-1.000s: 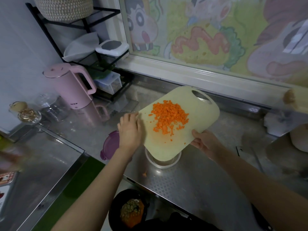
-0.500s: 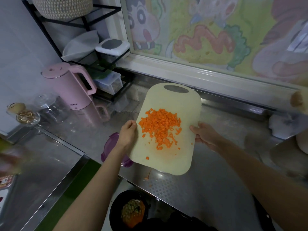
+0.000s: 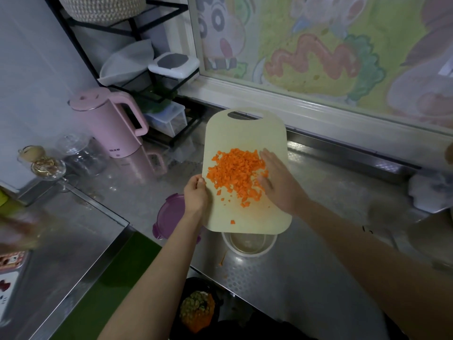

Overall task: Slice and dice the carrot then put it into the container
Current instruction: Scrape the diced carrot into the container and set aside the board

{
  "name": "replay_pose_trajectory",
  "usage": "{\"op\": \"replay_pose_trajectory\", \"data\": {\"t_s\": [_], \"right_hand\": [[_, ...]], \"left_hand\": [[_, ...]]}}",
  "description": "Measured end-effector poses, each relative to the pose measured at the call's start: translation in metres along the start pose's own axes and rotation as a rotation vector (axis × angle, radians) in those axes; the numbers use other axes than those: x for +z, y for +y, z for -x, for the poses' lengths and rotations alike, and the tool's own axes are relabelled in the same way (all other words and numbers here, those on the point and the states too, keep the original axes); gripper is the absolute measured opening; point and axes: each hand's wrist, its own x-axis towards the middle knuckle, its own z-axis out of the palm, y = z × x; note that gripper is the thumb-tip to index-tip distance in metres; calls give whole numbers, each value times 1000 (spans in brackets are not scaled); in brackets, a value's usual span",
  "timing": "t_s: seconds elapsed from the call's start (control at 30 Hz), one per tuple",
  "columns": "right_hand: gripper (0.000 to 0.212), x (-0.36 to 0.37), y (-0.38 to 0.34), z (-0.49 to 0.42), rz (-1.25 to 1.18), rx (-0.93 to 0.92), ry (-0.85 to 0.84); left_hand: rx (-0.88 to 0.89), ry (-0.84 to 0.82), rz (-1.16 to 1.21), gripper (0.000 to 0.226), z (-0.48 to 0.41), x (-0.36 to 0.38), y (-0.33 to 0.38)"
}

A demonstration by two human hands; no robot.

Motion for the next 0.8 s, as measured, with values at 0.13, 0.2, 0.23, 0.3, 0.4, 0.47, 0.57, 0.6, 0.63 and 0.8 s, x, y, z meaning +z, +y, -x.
{"op": "replay_pose_trajectory", "data": {"t_s": [0.13, 0.2, 0.23, 0.3, 0.4, 0.47, 0.57, 0.6, 0.63, 0.8], "right_hand": [[61, 6, -9, -19, 95, -5, -72], [61, 9, -10, -22, 104, 15, -124], [61, 10, -11, -21, 101, 20, -142], [61, 14, -10, -15, 86, 13, -152], [59, 21, -4, 1, 94, -18, -188], [61, 27, 0, 13, 100, -18, -221], [83, 35, 3, 26, 100, -12, -264], [87, 35, 4, 28, 90, -19, -264], [85, 34, 4, 29, 71, -28, -243], [62, 11, 21, 21, 14, 44, -21]], "left_hand": [[33, -6, -19, 22, -4, 3, 1], [32, -5, -20, 22, -4, 5, 2], [28, -1, -19, 22, -4, 5, 2], [20, 7, -24, 22, -5, 5, -1], [2, 19, -37, 23, -7, 4, -7], [1, 26, -51, 24, -8, 4, -9], [3, 29, -64, 24, -10, 6, -12], [0, 29, -71, 24, -10, 6, -13], [-4, 28, -72, 25, -10, 6, -15], [-30, 47, -36, 25, -10, 5, -18]]}}
